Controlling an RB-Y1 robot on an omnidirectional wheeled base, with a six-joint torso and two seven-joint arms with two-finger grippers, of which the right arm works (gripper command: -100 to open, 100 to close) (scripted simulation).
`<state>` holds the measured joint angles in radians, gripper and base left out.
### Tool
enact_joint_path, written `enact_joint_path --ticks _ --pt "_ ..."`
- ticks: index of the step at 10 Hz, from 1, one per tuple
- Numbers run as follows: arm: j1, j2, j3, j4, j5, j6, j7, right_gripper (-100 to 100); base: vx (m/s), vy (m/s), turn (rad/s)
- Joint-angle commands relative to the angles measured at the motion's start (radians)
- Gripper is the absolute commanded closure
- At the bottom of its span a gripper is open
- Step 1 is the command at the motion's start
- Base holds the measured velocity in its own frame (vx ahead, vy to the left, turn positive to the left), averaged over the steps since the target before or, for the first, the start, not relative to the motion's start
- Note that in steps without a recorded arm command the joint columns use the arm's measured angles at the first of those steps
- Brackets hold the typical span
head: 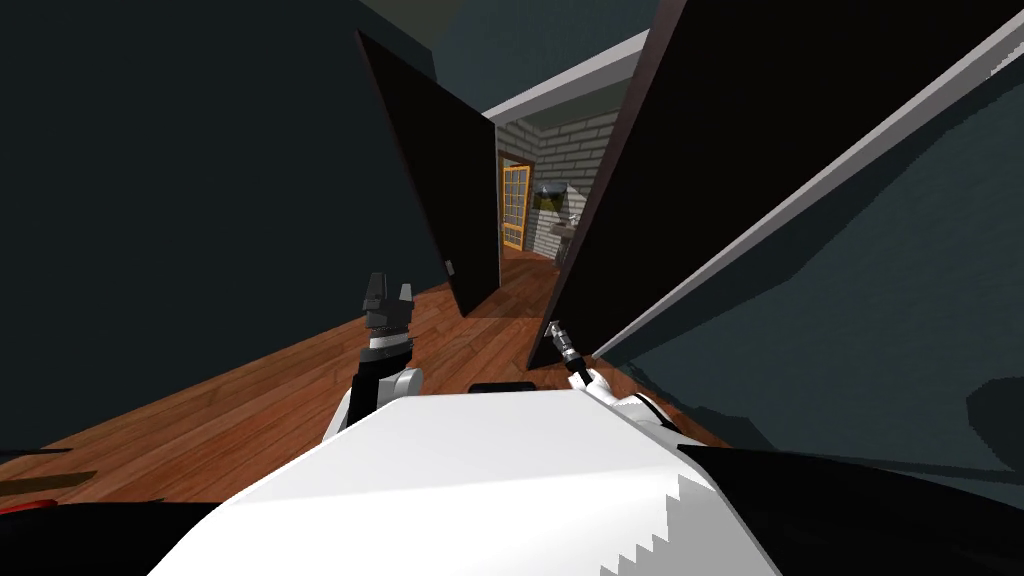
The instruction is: Pull the door open
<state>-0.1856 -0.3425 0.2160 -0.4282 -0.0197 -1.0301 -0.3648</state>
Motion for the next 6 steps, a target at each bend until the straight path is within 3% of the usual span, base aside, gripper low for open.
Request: enact_joint_path --ticks 1,2,6 --pt "0.000 0.000 0.000 0.000 0.000 0.000 0.000 100 -0.030 -0.017 0.011" --pt "0.020 -0.020 0.009 0.010 0.001 -0.034 -0.016 100 -0.104 -0.031 0.208" --pt "0.060 -0.066 0.023 0.023 0.001 -0.105 -0.052 100 -0.143 -0.041 0.144"
